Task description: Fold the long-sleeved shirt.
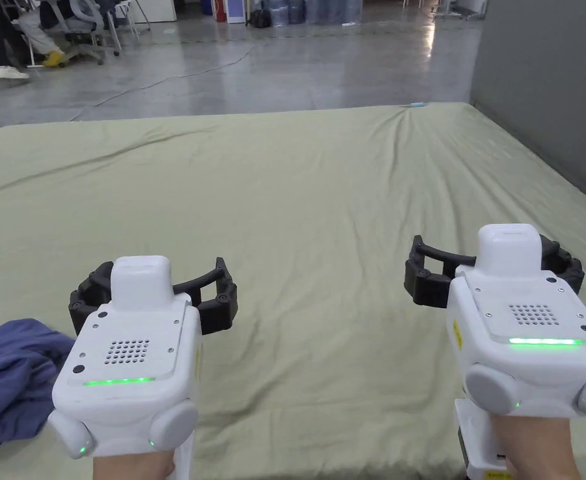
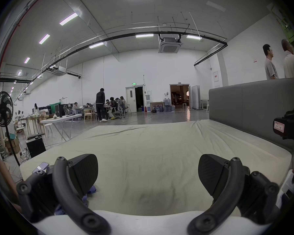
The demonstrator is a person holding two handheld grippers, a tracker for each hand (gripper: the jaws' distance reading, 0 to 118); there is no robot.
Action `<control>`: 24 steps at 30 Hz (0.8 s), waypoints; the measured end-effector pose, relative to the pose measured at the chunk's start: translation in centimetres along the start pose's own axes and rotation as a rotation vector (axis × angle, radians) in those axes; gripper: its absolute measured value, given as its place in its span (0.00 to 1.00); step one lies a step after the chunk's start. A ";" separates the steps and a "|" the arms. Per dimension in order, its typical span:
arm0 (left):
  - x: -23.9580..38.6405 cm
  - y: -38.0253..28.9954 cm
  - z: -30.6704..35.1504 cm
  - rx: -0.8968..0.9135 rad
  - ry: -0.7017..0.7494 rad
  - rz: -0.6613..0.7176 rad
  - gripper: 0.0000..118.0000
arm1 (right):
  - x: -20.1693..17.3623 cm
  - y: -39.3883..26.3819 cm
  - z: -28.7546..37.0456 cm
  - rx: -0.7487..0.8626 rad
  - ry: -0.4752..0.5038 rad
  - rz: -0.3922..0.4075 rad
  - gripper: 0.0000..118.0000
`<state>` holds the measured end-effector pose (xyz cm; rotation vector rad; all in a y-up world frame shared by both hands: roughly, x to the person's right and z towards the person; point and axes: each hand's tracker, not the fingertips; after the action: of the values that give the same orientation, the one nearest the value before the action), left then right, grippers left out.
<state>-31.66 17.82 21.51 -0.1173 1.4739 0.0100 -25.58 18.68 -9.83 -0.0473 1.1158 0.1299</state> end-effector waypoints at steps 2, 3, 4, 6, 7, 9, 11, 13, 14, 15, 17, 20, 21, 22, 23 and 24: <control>0.1 0.0 0.0 -0.001 0.000 -0.001 0.97 | 0.0 0.0 0.1 0.000 0.002 0.000 1.00; 0.1 0.0 0.0 -0.001 -0.002 0.001 0.97 | 0.0 0.0 0.1 0.000 0.003 -0.001 1.00; 0.1 0.0 0.1 0.000 -0.003 0.004 0.97 | 0.0 0.0 0.1 0.000 0.003 -0.002 1.00; 0.0 0.0 0.1 0.000 -0.009 0.005 0.97 | 0.1 0.0 0.1 -0.002 0.001 -0.003 1.00; 0.1 0.0 0.1 0.000 -0.008 0.004 0.97 | 0.1 0.0 0.1 -0.004 -0.001 -0.003 1.00; 0.1 0.0 0.1 0.002 -0.004 0.003 0.97 | 0.2 0.0 0.1 -0.006 -0.002 -0.004 1.00; 0.1 0.0 0.1 0.003 -0.008 0.006 0.97 | 0.2 0.0 0.2 -0.006 0.002 -0.005 1.00; 0.1 0.0 0.2 0.000 -0.012 0.005 0.97 | 0.3 0.0 0.2 -0.005 0.001 -0.005 1.00; 0.1 0.0 0.2 0.000 -0.011 0.003 0.97 | 0.2 0.0 0.3 -0.003 -0.002 -0.003 1.00; 0.1 0.0 0.2 0.001 -0.010 0.000 0.97 | 0.2 0.0 0.3 -0.001 -0.005 -0.002 1.00; 0.1 -0.1 0.2 0.007 -0.007 -0.002 0.98 | 0.3 0.1 0.3 -0.018 -0.011 0.005 1.00; 0.3 -0.2 0.2 0.007 0.023 -0.039 1.00 | 0.3 0.0 0.3 -0.015 -0.015 0.004 1.00; 0.4 -0.4 0.3 0.015 0.030 -0.054 1.00 | 0.2 0.0 0.3 -0.017 -0.021 0.005 1.00; 0.4 -0.5 0.4 0.016 0.026 -0.064 1.00 | 0.2 0.0 0.3 -0.021 -0.024 0.010 1.00; 0.4 -0.5 0.4 0.014 0.024 -0.070 1.00 | 0.2 0.0 0.3 -0.022 -0.026 0.014 1.00; 0.4 -0.5 0.5 0.005 0.028 -0.070 0.99 | 0.2 0.0 0.4 -0.028 -0.021 0.013 1.00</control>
<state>-31.13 17.35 21.18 -0.1655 1.4968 -0.0526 -25.14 18.70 -9.88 -0.0632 1.0933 0.1572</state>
